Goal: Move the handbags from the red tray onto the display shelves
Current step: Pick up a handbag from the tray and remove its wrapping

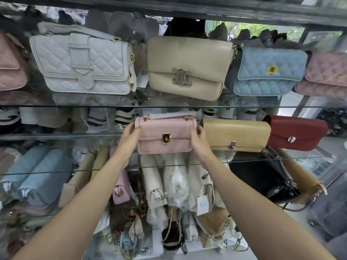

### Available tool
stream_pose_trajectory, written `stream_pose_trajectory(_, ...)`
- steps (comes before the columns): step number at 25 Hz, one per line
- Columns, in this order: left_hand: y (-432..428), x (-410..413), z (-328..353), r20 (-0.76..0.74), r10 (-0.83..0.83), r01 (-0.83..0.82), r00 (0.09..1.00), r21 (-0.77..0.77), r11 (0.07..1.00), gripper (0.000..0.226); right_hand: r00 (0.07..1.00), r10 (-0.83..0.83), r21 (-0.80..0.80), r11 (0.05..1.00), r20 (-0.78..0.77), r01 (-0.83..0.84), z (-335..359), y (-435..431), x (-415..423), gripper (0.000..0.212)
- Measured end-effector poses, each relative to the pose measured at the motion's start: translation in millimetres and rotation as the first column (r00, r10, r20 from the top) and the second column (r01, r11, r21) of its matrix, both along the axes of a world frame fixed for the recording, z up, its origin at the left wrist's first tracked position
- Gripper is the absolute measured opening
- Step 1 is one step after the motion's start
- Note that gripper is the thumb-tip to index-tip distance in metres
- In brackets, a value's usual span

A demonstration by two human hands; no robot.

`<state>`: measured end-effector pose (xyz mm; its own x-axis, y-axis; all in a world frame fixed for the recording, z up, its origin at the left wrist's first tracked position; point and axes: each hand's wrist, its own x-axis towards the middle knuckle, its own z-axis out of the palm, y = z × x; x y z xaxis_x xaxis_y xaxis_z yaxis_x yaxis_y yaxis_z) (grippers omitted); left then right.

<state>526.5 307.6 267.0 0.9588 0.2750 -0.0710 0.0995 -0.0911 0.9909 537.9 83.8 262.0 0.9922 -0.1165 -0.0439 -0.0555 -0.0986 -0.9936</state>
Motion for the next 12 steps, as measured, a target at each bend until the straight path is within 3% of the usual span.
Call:
stream_pose_trajectory(4, -11, -21, 13, 0.117, 0.269, -0.293, 0.956, 0.3, 0.908, 0.038, 0.99, -0.135, -0.007, 0.991, -0.031, 0.135, -4, -18, -24, 0.052)
stream_pose_trajectory(6, -27, -30, 21, 0.217, 0.264, -0.325, 0.94, 0.336, 0.884, 0.03, 0.983, -0.178, 0.031, 0.983, -0.049, 0.179, -5, -33, -45, 0.038)
stream_pose_trajectory(10, -89, -39, 32, 0.336, 0.04, -0.161, 0.941, 0.34, 0.927, 0.021, 0.958, -0.284, 0.063, 0.956, -0.039, 0.286, 10, -79, -98, 0.028)
stream_pose_trajectory(12, -134, -48, 31, 0.323, -0.173, 0.072, 0.931, 0.303, 0.95, 0.027, 0.938, -0.347, 0.06, 0.936, -0.012, 0.347, 20, -111, -128, 0.029)
